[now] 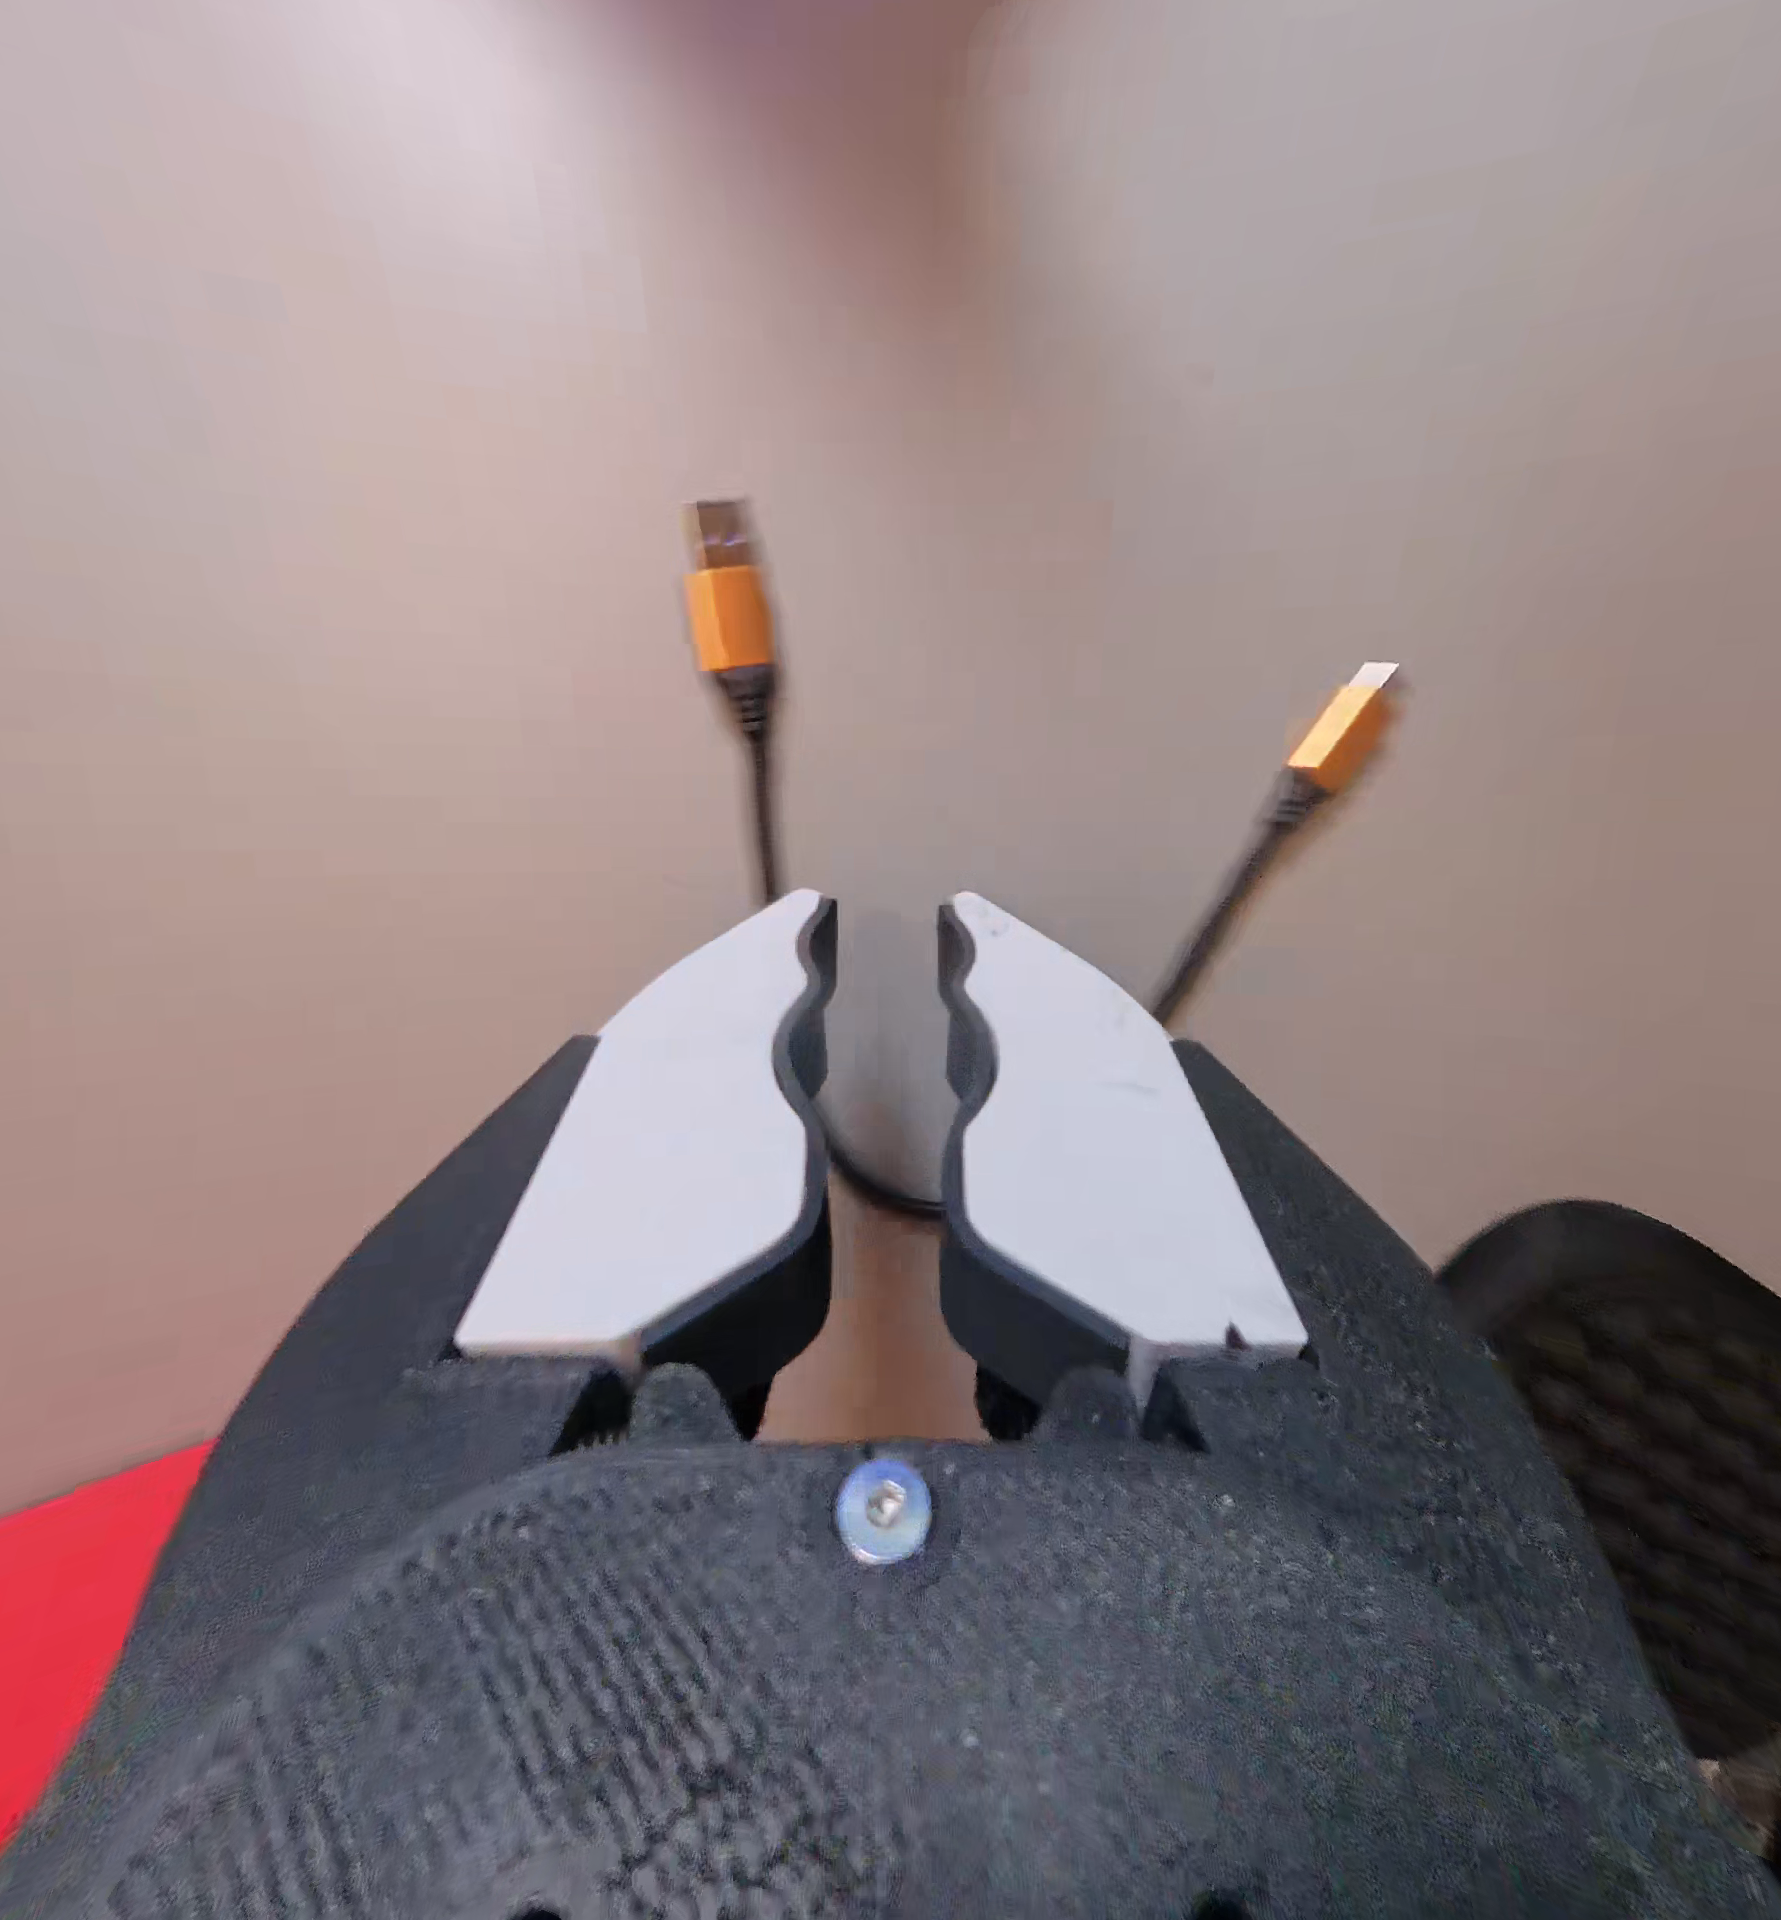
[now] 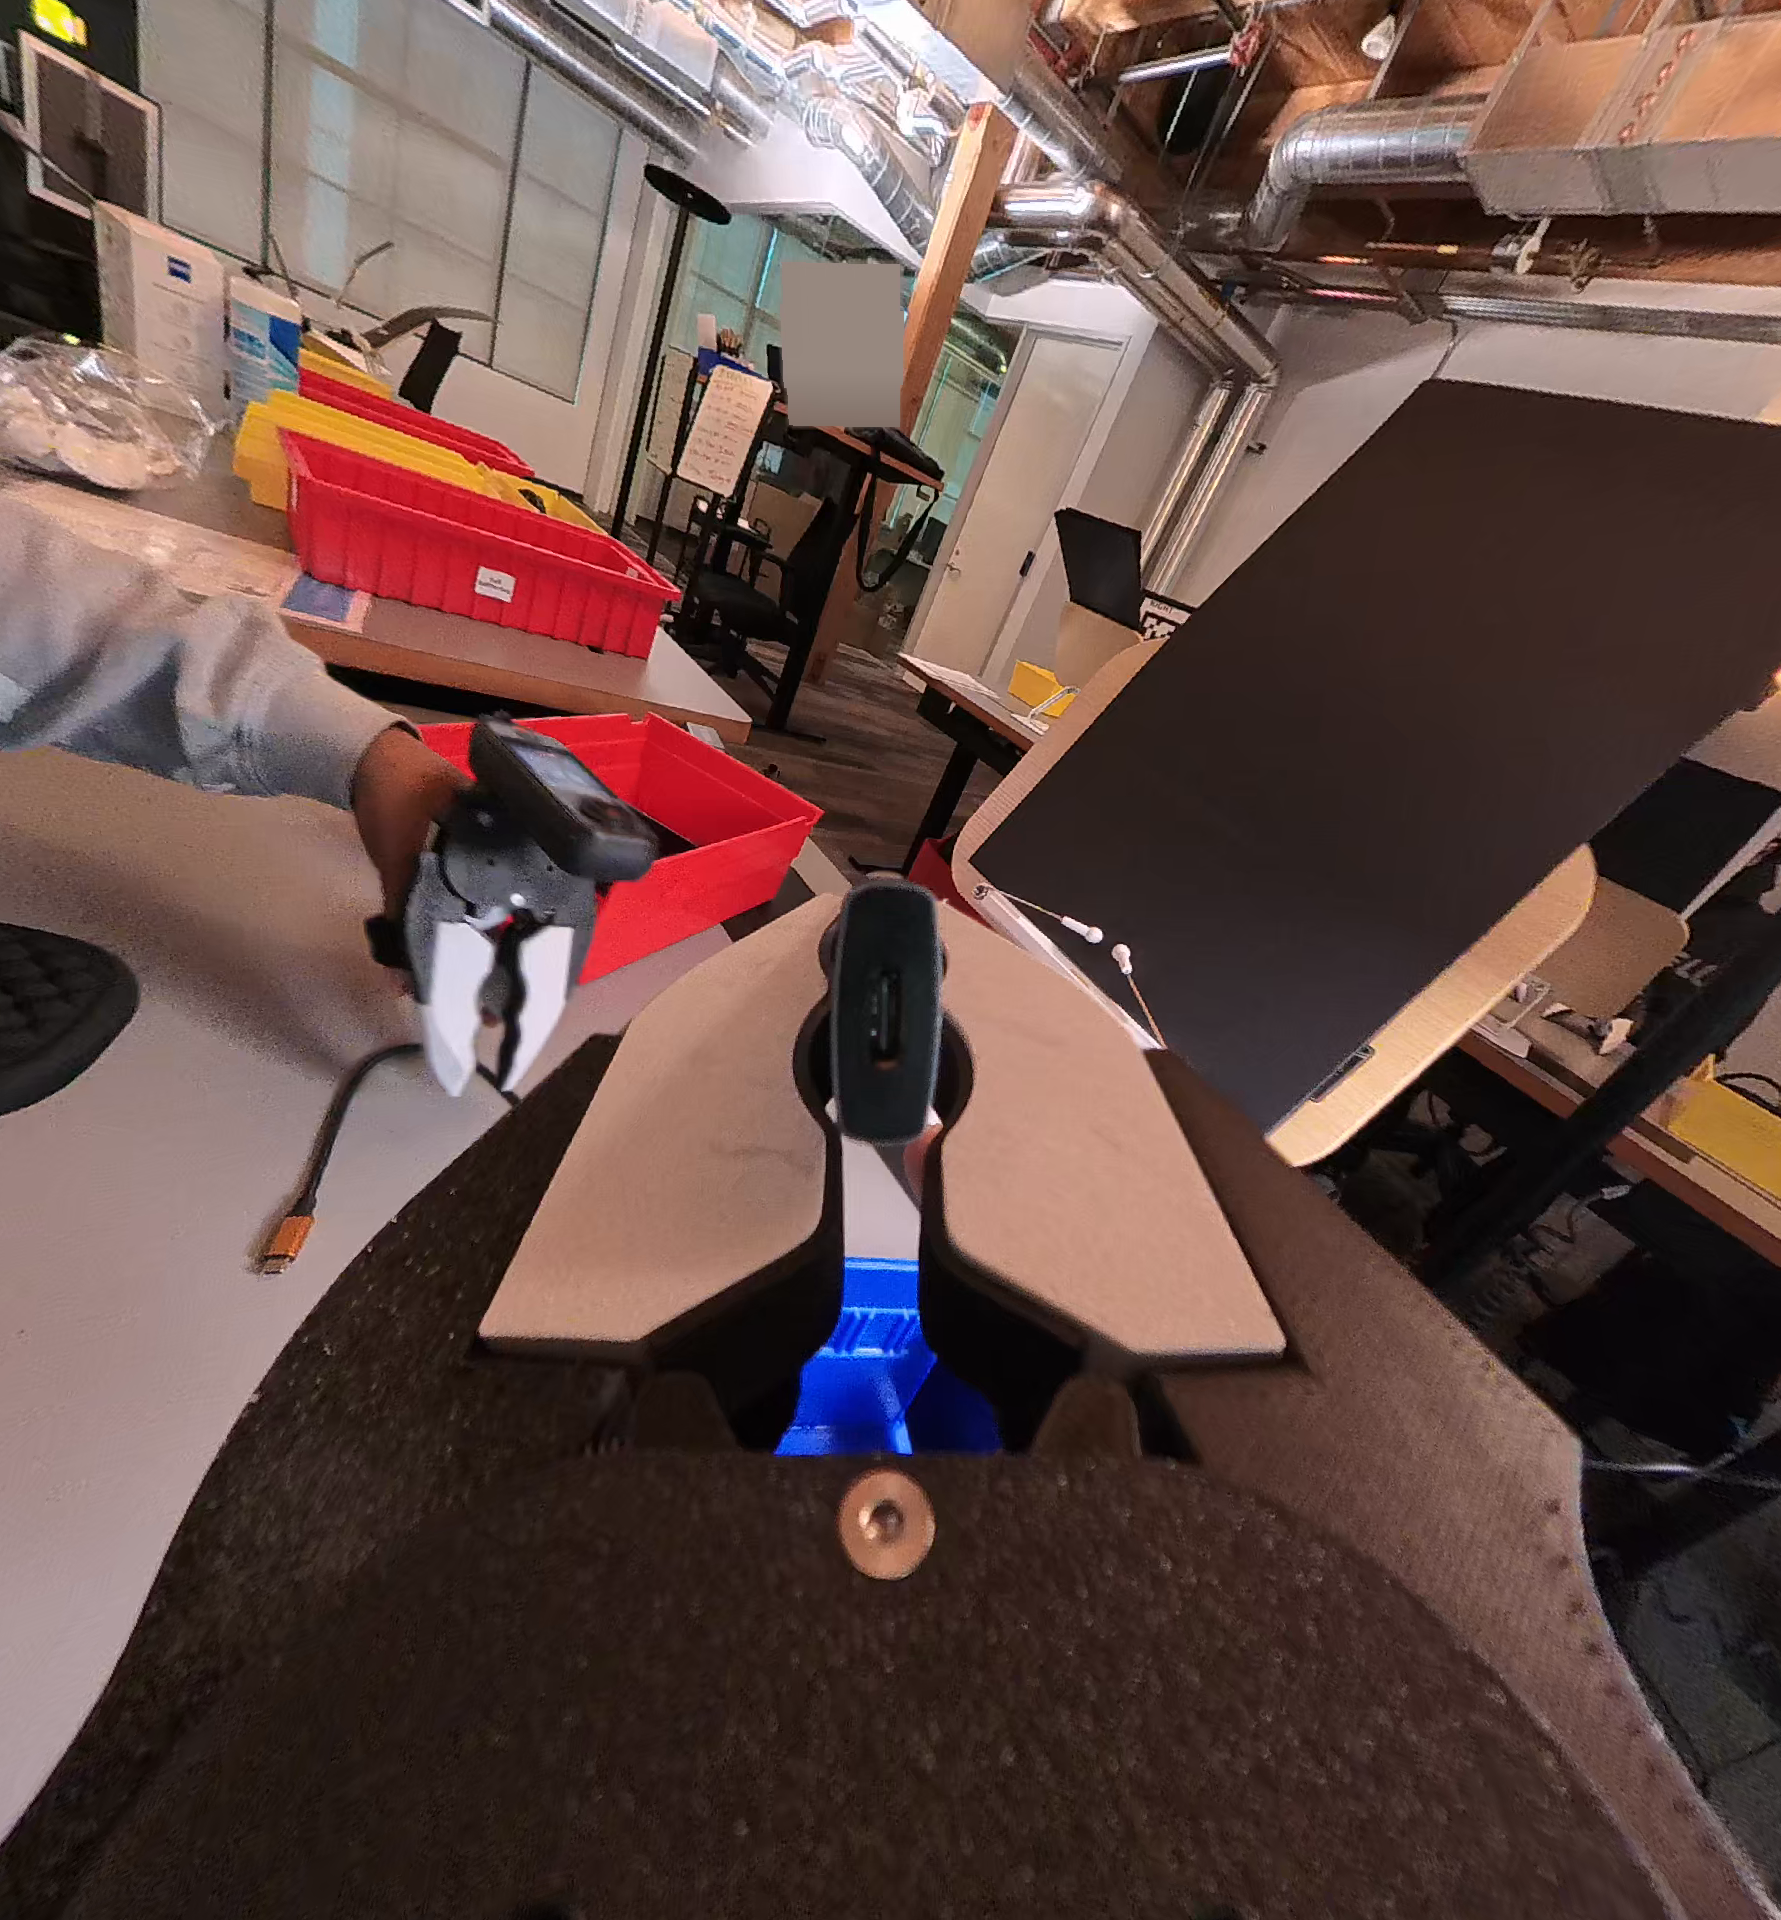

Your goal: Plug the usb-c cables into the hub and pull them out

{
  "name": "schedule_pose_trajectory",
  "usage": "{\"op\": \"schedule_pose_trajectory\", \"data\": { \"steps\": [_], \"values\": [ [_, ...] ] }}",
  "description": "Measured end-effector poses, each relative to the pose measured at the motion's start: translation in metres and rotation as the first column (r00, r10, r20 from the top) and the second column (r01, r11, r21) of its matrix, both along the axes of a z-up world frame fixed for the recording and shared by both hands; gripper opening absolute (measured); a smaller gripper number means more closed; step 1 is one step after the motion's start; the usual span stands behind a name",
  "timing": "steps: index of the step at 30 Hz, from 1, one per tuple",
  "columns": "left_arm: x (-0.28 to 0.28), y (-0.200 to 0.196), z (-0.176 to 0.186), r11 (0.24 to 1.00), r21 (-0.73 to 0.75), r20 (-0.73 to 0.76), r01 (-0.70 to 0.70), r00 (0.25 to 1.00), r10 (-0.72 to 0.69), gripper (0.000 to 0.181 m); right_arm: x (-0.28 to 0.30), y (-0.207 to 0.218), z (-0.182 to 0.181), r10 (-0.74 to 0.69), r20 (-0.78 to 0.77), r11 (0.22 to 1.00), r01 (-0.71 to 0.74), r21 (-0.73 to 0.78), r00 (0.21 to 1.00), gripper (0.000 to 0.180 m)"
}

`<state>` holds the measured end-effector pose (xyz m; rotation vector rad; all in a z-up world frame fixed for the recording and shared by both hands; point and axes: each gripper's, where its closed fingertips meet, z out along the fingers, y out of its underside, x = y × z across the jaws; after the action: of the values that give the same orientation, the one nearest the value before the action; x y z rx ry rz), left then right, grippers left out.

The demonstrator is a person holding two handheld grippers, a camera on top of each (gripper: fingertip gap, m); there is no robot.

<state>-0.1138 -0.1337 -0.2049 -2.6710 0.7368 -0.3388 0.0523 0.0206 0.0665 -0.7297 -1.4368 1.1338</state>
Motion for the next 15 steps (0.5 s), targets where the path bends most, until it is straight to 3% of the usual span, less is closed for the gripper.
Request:
{"op": "schedule_pose_trajectory", "data": {
  "steps": [2,6,15],
  "values": [
    [0.023,-0.015,0.003,0.998,0.031,0.052,0.062,0.997,-0.064,0.021,-0.004,-0.003,-0.003,0.012,0.012,1.000,-0.012,-0.001,1.000,0.009],
    [0.055,-0.033,-0.016,0.979,0.063,0.010,0.195,0.981,-0.196,0.029,-0.012,-0.013,-0.010,0.038,0.039,0.999,-0.039,0.003,0.998,0.009],
    [0.080,-0.024,-0.028,0.968,0.137,0.008,0.209,0.977,-0.212,0.018,-0.024,-0.024,-0.026,0.069,0.099,0.997,-0.072,0.019,0.993,0.009]
  ]
}}
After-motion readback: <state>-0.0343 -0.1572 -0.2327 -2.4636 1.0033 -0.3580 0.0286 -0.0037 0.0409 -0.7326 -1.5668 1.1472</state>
